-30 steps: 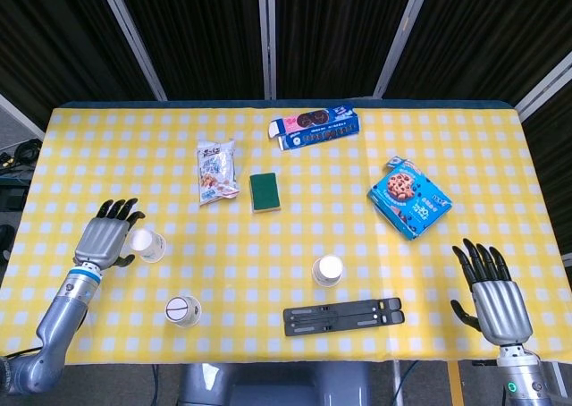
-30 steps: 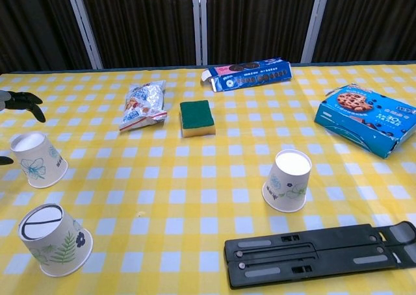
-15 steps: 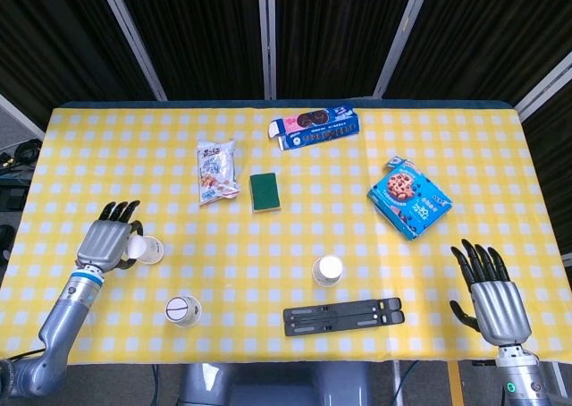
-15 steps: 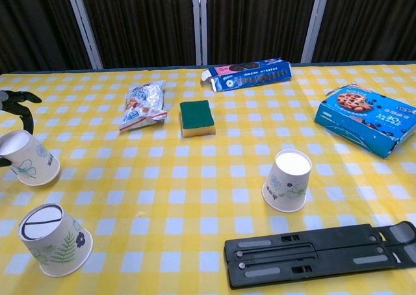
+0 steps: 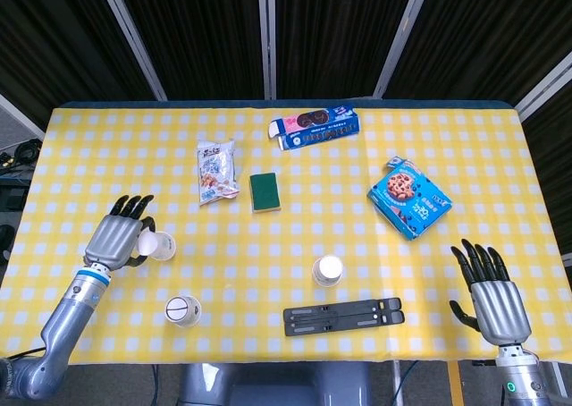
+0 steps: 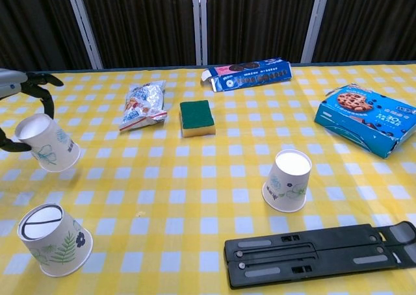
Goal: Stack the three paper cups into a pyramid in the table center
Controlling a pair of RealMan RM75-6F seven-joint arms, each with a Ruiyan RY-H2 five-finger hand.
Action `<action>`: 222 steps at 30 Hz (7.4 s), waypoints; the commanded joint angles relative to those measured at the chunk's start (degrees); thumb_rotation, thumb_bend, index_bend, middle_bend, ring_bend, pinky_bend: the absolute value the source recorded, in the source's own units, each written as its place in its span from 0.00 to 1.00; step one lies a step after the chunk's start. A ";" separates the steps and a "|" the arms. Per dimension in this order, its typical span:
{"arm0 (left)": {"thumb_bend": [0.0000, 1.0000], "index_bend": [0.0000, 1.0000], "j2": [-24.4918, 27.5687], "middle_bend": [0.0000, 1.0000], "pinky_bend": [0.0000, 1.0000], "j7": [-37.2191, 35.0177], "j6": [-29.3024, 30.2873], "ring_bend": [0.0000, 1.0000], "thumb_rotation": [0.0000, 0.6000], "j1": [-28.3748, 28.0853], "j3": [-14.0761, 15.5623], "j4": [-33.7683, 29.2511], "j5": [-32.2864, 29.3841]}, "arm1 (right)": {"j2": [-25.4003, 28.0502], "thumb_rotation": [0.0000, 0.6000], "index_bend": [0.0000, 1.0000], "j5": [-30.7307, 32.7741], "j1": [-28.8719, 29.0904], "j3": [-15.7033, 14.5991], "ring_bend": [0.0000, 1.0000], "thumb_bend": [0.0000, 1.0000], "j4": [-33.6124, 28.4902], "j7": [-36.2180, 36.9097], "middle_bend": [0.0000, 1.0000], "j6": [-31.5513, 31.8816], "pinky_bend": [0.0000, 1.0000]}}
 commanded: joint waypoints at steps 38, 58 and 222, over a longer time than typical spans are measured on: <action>0.28 0.07 -21.56 0.00 0.00 17.85 0.92 0.00 1.00 -21.39 -4.51 2.23 -20.32 | 1.67 1.00 0.01 0.41 0.20 0.39 0.00 0.15 0.16 5.42 0.00 -0.05 0.00; 0.27 0.00 -2.85 0.00 0.00 1.06 21.25 0.00 1.00 -2.39 8.91 -12.60 6.79 | 0.13 1.00 0.01 0.48 0.61 -0.02 0.00 0.15 0.65 1.99 0.00 -1.17 0.00; 0.28 0.00 7.02 0.00 0.00 -19.16 36.82 0.00 1.00 16.35 18.37 -2.72 25.28 | 1.89 1.00 0.01 -1.07 8.75 1.17 0.00 0.16 -11.05 -1.00 0.00 -12.16 0.00</action>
